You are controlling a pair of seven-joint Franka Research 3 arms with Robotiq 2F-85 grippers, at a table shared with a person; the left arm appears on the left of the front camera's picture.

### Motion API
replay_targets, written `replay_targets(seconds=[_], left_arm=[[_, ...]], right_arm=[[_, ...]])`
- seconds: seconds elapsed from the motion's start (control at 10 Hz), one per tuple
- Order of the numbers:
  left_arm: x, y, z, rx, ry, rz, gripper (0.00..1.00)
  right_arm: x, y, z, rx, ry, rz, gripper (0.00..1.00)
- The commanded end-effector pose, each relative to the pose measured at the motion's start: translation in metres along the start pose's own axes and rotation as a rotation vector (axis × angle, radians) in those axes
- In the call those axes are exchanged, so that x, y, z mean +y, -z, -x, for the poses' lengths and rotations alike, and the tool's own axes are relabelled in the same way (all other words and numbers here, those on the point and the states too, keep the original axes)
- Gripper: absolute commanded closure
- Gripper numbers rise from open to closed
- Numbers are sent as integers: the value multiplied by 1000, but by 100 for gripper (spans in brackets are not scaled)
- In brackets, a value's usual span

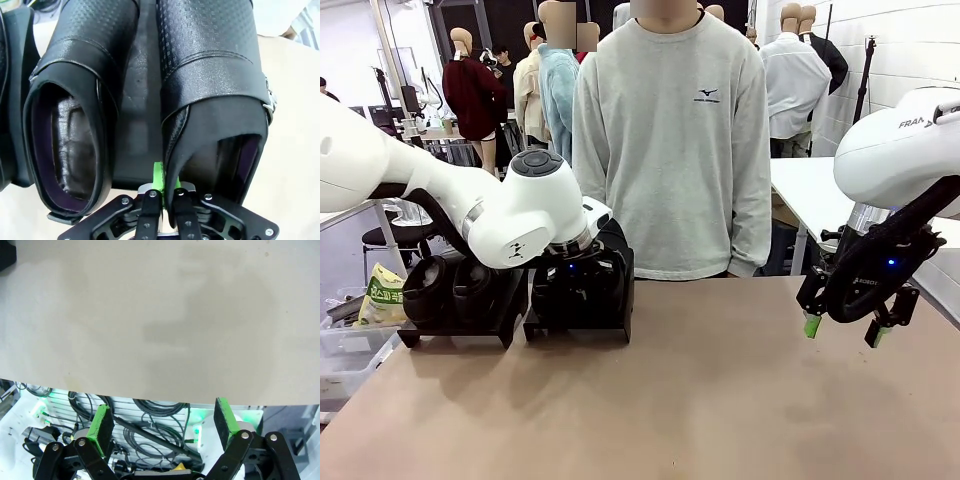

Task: Organize the shoes by placing them on the stand.
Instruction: Place the Shoe from the middle of the table onto the Shoes Stand.

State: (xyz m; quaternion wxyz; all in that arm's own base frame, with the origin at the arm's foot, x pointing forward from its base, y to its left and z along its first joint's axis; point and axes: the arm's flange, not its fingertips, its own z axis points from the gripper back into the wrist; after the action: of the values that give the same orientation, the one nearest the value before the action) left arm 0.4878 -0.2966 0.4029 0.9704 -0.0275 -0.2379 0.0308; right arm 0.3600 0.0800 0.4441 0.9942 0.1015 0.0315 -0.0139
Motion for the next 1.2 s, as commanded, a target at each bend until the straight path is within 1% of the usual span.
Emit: replay_targets(seconds=[0.0,0.3,0.4,0.5,0.8,0.9,1.1], left_arm=[[-3,1,-11,-18,24,-6,100],[-4,2,-12,-3,26,-17,100],[-5,2,-13,-1,25,-19,93],[-5,2,-15,0,24,-24,76],[-5,0,-16,-17,30,-37,16],[-6,-4,-16,-35,33,-48,0],[-10,-18,-15,-70,53,-61,0]], right_arm=[[1,1,1,3,-4,0,0],[1,1,1,3,-4,0,0],[1,1,1,3,-4,0,0],[1,1,1,3,-4,0,0],[1,1,1,3,-4,0,0],[1,1,1,3,-4,0,0],[1,1,1,3,-4,0,0]])
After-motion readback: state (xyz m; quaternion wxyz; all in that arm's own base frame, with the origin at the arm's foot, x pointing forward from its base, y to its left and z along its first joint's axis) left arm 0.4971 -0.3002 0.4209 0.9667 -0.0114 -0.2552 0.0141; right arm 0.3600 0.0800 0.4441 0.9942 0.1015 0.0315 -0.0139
